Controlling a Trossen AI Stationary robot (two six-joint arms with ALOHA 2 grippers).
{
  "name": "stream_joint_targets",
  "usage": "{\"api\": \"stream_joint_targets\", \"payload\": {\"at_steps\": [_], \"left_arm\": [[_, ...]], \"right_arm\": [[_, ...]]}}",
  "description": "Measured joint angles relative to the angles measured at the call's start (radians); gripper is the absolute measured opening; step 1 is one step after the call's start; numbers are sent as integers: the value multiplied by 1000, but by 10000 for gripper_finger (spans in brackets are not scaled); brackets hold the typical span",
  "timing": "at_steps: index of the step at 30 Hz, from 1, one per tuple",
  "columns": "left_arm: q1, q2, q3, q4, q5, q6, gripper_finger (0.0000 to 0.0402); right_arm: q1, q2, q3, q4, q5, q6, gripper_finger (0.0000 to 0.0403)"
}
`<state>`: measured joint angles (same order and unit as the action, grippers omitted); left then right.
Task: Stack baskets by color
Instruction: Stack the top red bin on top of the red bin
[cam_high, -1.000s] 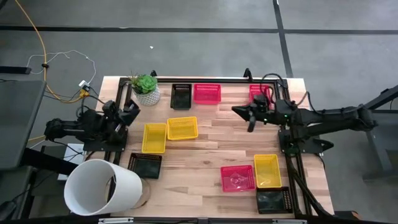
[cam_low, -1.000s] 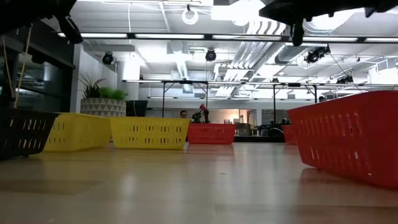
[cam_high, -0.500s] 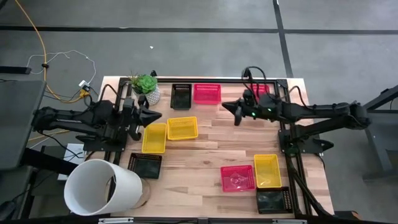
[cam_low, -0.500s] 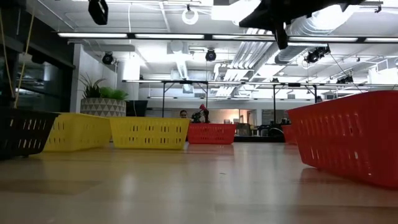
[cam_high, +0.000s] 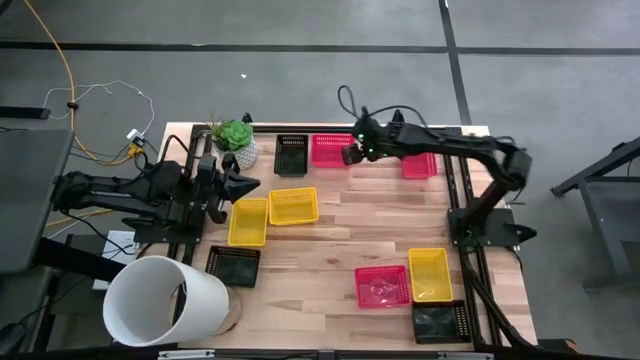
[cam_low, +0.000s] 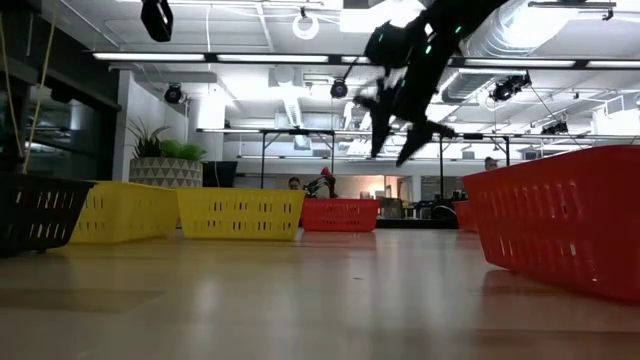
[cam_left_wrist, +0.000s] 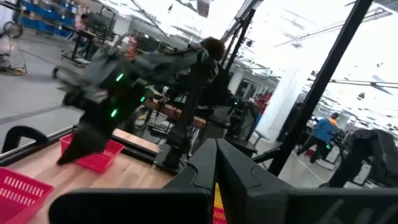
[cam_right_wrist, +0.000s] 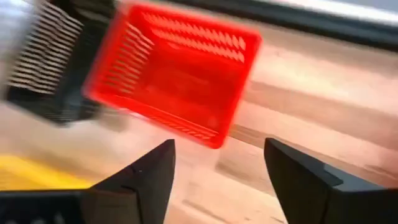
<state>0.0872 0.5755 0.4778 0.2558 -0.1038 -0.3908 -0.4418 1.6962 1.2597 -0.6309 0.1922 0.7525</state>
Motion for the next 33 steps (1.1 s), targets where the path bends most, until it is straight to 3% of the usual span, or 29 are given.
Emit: {"api": "stream_joint_targets", "payload": {"at_steps": [8,18,22,28,33], "left_arm": [[0,0,0,0,-32,0,0],[0,0,0,0,-34,0,0],[0,0,0,0,-35,0,0],[0,0,0,0,-36,0,0],[0,0,0,0,-39,0,0]], "right_arm": [[-31,175,10,32,61,74,237],[-38,201,10,143,79,105,199],[-40,201,10,125,86,112,150],[-43,201,10,124,39,103,19],[-45,192,10,112,8,88,18]]}}
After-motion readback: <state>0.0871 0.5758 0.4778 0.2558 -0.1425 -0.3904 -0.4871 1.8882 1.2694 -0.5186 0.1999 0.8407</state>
